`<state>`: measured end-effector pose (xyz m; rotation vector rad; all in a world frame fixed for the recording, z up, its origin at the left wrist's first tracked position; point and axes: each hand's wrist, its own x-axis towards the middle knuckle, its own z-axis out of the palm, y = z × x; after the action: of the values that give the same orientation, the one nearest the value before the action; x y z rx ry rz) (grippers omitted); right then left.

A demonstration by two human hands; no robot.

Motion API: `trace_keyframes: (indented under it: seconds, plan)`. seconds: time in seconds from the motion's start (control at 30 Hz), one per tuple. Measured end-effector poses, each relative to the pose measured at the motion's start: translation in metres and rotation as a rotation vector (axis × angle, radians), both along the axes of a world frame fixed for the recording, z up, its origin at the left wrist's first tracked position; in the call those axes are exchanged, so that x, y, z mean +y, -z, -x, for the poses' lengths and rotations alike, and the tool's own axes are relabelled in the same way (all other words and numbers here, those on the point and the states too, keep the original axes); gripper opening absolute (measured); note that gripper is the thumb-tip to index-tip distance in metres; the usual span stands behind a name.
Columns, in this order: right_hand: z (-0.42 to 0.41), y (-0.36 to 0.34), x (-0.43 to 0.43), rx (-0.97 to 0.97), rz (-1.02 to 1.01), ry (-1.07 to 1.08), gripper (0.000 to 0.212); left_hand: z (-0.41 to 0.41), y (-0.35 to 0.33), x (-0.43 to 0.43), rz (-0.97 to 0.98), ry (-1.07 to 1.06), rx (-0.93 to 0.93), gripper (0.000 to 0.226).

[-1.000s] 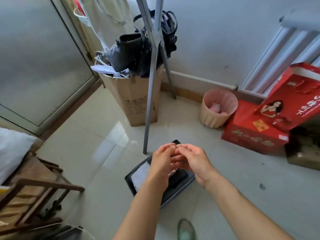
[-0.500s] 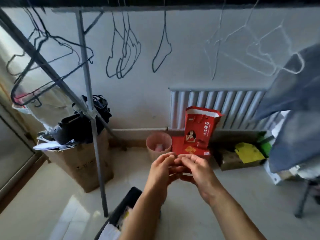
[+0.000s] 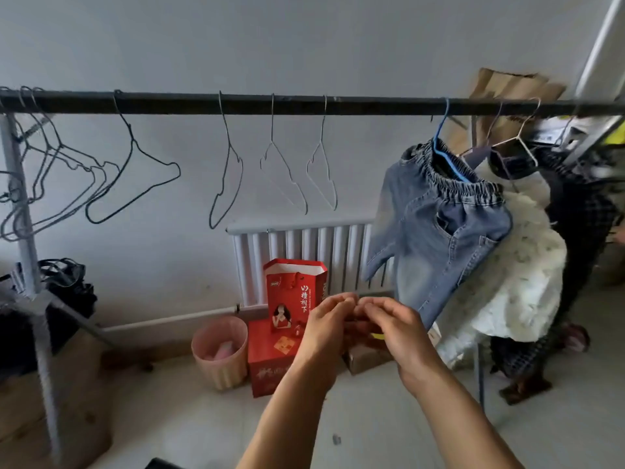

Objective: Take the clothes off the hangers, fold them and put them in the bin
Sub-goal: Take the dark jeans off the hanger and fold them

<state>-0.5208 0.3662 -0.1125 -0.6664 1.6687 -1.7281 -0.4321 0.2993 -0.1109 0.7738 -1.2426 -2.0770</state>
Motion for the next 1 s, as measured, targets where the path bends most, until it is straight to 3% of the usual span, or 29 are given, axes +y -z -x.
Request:
trace_keyframes:
  seconds: [0.13, 0.47, 0.57, 0.67, 0.73, 0.8, 0.9, 0.97, 1.0]
  plan:
    - [0.052, -0.019, 0.019, 0.099, 0.037, -0.019, 0.015, 0.051, -0.018, 0.015, 0.037, 0.019, 0.008, 0.020]
    - [0.179, -0.105, 0.005, 0.741, 0.187, 0.280, 0.011, 0.111, -0.048, 0.026, 0.130, 0.002, -0.018, 0.018]
    - [0.211, -0.130, -0.009, 1.006, 0.044, 0.496, 0.022, 0.111, -0.053, 0.020, 0.156, 0.000, -0.020, 0.019]
    - [0.231, -0.146, -0.023, 1.161, -0.347, 0.473, 0.028, 0.107, -0.055, 0.015, 0.174, -0.024, -0.022, 0.019]
    - [0.235, -0.150, -0.033, 1.148, -0.531, 0.361, 0.027, 0.105, -0.056, 0.013, 0.176, -0.020, -0.023, 0.019]
    - [0.236, -0.151, -0.041, 1.070, -0.578, 0.278, 0.027, 0.101, -0.057, 0.011, 0.178, -0.017, -0.015, 0.020]
    - [0.235, -0.153, -0.050, 0.877, -0.482, 0.194, 0.023, 0.092, -0.058, 0.006, 0.202, -0.042, -0.002, 0.021]
    - [0.233, -0.153, -0.054, 0.780, -0.364, 0.196, 0.005, 0.085, -0.057, 0.003, 0.225, -0.068, -0.001, 0.021]
    - [0.232, -0.154, -0.057, 0.747, -0.316, 0.225, 0.009, 0.082, -0.057, 0.001, 0.234, -0.083, 0.000, 0.021]
